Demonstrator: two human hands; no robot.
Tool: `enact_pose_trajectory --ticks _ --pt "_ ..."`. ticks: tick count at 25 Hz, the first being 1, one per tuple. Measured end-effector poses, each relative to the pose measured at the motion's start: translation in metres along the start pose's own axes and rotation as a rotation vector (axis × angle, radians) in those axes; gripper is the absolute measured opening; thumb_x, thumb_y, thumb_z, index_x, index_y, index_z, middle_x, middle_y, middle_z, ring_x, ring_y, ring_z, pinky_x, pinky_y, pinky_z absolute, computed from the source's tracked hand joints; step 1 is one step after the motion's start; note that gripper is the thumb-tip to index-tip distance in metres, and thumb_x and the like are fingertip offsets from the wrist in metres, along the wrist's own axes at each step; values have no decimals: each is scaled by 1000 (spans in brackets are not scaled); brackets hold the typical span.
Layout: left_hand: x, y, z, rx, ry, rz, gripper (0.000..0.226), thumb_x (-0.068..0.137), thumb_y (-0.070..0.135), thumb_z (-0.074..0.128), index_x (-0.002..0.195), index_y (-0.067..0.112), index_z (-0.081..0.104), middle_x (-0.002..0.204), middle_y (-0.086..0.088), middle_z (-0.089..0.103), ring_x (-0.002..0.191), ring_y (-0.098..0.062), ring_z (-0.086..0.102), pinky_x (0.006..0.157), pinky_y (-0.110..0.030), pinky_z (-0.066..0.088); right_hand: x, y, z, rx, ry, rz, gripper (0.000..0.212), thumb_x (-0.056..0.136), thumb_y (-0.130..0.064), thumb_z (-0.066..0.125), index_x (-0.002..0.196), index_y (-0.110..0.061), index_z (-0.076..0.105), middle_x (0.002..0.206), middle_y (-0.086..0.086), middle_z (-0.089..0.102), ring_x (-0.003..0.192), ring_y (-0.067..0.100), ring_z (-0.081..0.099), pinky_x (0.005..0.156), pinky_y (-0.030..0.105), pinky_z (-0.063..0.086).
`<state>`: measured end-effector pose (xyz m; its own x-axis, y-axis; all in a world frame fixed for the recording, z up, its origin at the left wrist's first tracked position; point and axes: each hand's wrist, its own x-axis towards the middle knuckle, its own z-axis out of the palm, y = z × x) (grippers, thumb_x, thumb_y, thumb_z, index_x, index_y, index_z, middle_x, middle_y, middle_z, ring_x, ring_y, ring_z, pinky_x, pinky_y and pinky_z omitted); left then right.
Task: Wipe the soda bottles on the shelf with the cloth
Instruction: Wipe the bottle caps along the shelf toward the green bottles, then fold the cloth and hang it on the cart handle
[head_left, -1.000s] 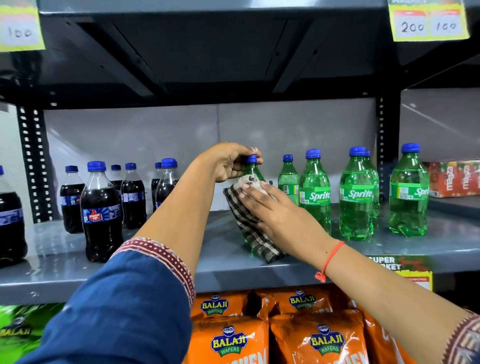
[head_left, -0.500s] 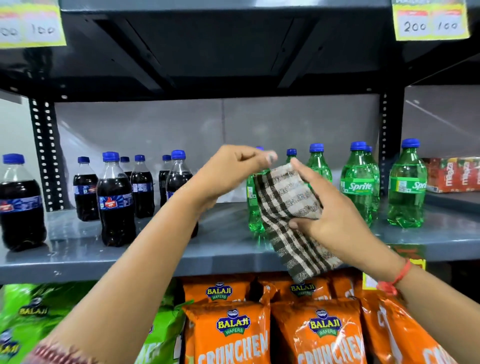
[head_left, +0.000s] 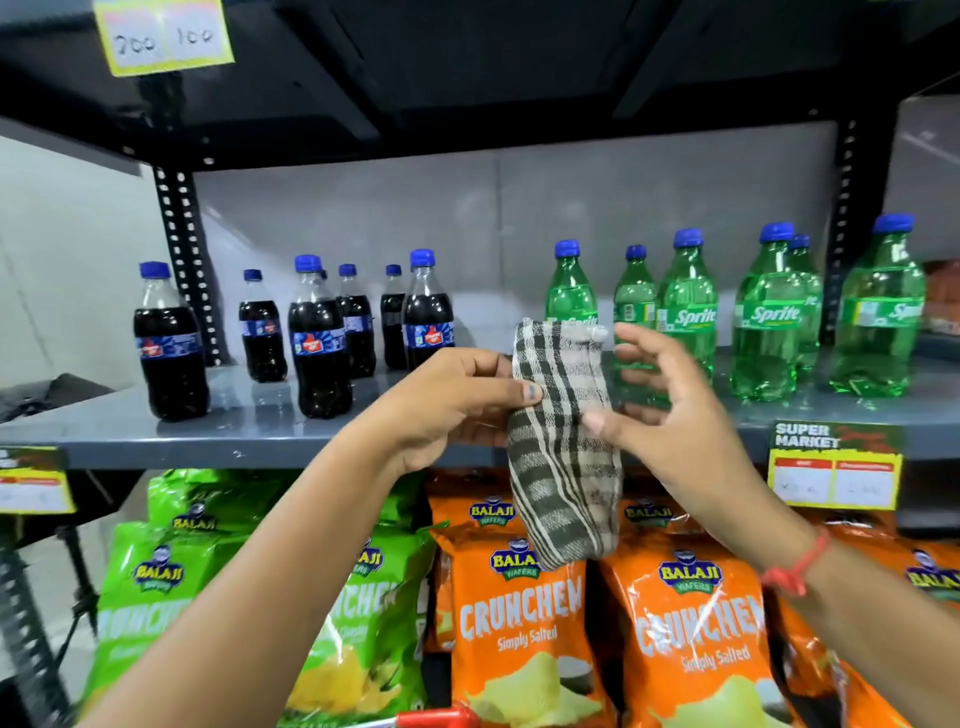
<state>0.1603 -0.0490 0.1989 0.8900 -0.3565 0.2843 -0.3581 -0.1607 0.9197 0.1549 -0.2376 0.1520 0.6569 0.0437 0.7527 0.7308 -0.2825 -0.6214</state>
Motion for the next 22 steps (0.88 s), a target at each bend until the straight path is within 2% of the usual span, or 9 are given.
enact_pose_trajectory --ticks 1,3,6,8,10,14,17,19,22 --pt "-3 1 -2 -2 38 -17 15 81 4 59 69 10 53 48 9 61 43 1 54 41 -13 45 -9 0 0 -99 47 -156 42 75 -38 67 112 -38 46 108 -20 46 103 1 49 92 18 42" --pt "-10 2 -4 0 109 -66 16 82 4 58 67 10 55 48 8 63 43 0 56 42 -13 46 -30 8 -1 -311 -104 -425 44 76 -63 53 105 -30 48 101 -16 44 97 4 45 89 14 34" --pt "-18 1 4 -45 201 -178 11 82 4 57 72 9 60 56 6 66 48 -2 61 46 -16 51 -46 31 -1 -532 -316 -643 48 79 -61 50 106 -21 48 105 -4 51 95 15 47 85 28 37" --pt "-22 -5 12 -45 279 -260 9 83 4 56 76 7 61 62 3 67 52 -3 62 47 -16 52 -47 33 0 -476 -344 -603 31 77 -42 56 98 -21 51 93 1 62 84 18 48 75 34 39" --pt "-31 -11 21 -11 328 -335 9 85 9 55 87 4 62 81 -6 68 64 -8 62 56 -18 56 -41 25 -1 -346 -396 -483 19 73 -31 51 88 -20 57 77 -2 62 75 15 46 68 30 37" --pt "-66 -26 63 141 555 -374 34 87 44 48 99 15 59 105 1 62 83 -11 60 79 -28 53 -21 9 -1 -207 -556 -290 17 68 -23 51 77 -17 65 65 -8 51 68 12 48 59 26 32" --pt "-98 -42 101 503 610 -402 74 70 48 68 132 18 43 130 -1 48 116 -14 49 101 -34 42 -14 -2 16 -260 -773 -288 9 73 -15 61 73 -19 69 58 -3 54 66 13 50 50 15 32" --pt "-118 -56 115 686 603 -470 68 63 38 73 123 14 49 118 -6 57 109 -20 54 93 -31 44 -11 -2 24 -268 -896 -323 10 75 -13 62 76 -15 72 62 4 61 64 11 52 48 13 33" --pt "-160 -60 113 870 624 -611 9 73 19 67 77 12 61 70 0 60 72 -12 58 60 -25 39 -10 7 35 -194 -1168 -335 3 75 -14 69 74 -13 72 57 3 62 49 0 45 44 13 33"
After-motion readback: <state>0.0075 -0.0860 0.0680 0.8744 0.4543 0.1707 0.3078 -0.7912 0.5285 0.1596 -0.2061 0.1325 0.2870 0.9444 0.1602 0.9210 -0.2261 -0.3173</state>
